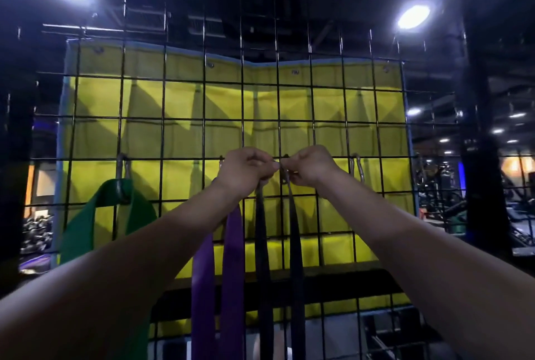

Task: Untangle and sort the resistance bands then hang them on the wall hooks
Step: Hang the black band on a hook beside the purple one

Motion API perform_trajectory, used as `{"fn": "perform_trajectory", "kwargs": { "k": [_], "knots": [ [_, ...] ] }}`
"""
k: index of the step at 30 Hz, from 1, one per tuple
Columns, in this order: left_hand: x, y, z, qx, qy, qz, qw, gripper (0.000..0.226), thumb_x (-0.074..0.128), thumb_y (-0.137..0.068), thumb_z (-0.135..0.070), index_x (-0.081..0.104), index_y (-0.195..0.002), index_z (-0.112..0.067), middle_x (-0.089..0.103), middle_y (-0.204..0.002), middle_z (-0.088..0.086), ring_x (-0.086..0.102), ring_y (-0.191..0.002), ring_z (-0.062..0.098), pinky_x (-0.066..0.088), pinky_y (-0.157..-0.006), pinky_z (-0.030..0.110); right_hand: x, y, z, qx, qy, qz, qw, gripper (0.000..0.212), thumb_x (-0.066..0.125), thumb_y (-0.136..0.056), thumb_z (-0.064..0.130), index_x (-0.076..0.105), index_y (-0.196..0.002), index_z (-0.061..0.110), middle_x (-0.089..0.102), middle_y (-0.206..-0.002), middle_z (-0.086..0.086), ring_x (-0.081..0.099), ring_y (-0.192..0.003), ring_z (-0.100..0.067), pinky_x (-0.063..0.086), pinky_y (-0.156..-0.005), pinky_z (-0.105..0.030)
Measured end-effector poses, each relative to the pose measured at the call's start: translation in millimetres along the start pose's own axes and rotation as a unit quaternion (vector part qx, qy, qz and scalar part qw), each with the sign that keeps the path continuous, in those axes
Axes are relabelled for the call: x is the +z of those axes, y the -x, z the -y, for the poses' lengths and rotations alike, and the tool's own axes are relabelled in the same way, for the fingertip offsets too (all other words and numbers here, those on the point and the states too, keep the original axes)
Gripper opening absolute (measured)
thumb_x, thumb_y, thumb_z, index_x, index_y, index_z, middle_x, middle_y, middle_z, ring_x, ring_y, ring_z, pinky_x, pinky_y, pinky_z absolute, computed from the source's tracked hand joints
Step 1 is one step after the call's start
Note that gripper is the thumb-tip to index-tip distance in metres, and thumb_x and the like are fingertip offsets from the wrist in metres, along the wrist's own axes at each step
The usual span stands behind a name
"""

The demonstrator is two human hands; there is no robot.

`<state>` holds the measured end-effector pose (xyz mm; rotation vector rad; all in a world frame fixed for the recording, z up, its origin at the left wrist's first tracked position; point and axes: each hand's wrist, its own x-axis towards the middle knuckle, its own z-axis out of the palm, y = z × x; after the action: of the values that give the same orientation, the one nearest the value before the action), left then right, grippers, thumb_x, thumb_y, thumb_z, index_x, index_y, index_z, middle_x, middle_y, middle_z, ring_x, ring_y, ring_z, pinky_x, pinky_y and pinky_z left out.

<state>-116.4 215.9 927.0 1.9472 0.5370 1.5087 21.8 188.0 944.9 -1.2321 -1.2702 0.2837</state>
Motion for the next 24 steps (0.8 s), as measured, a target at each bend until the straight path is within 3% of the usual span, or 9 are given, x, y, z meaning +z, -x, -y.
{"fn": "perform_trajectory", "kwargs": {
  "k": [5,11,15,17,21,24],
  "knots": [
    [4,-1,-2,-0.008,0.013,0.015,1.0,0.009,0.07,-0.079,-0.006,0.063,-0.086,-0.005,0.06,-0.078,0.018,0.054,-0.063,0.02,0.045,-0.072,0.036,-9,3,0,0.044,-0.087,0.056,0.994,0.014,0.063,-0.086,0.007,0.057,-0.073,0.005,0.062,-0.074,-0.012,0.061,-0.067,-0.023,0.053,-0.069,-0.031],
    [4,-3,-2,-0.016,0.023,0.024,0.999,0.008,0.07,-0.079,-0.007,0.063,-0.083,-0.008,0.063,-0.073,0.01,0.056,-0.059,0.015,0.05,-0.066,0.029,-15,4,3,0.122,-0.127,0.086,0.981,0.01,0.069,-0.082,0.014,0.063,-0.085,0.006,0.064,-0.077,-0.008,0.061,-0.073,-0.019,0.054,-0.077,-0.032],
    [3,-4,-5,-0.013,0.026,0.021,0.999,0.009,0.07,-0.079,-0.009,0.063,-0.085,-0.008,0.064,-0.073,0.009,0.059,-0.062,0.014,0.051,-0.062,0.025,-16,6,10,0.177,-0.153,0.11,0.966,0.014,0.068,-0.082,0.018,0.062,-0.086,0.006,0.062,-0.075,-0.005,0.06,-0.072,-0.015,0.056,-0.059,-0.025],
    [3,-5,-8,-0.009,0.028,0.02,0.999,0.009,0.07,-0.079,-0.009,0.063,-0.086,-0.008,0.065,-0.077,0.011,0.06,-0.067,0.017,0.052,-0.064,0.026,-17,6,13,0.199,-0.162,0.117,0.959,0.013,0.067,-0.084,0.017,0.06,-0.082,0.005,0.061,-0.074,-0.005,0.059,-0.071,-0.014,0.056,-0.058,-0.025],
    [4,-2,-12,-0.004,0.043,0.02,0.999,0.005,0.067,-0.082,-0.008,0.064,-0.087,-0.009,0.065,-0.088,0.017,0.06,-0.078,0.023,0.052,-0.077,0.035,-14,10,20,0.197,-0.167,0.117,0.959,0.02,0.06,-0.089,0.014,0.058,-0.071,0.006,0.055,-0.071,-0.005,0.053,-0.067,-0.013,0.052,-0.044,-0.019],
    [5,-3,-14,-0.002,0.061,0.021,0.998,0.003,0.065,-0.083,-0.008,0.065,-0.085,-0.01,0.064,-0.084,0.014,0.058,-0.076,0.023,0.051,-0.071,0.03,-11,13,21,0.194,-0.182,0.102,0.959,0.026,0.057,-0.091,0.012,0.053,-0.067,0.004,0.052,-0.068,-0.006,0.05,-0.061,-0.012,0.046,-0.036,-0.015]
  ]
}}
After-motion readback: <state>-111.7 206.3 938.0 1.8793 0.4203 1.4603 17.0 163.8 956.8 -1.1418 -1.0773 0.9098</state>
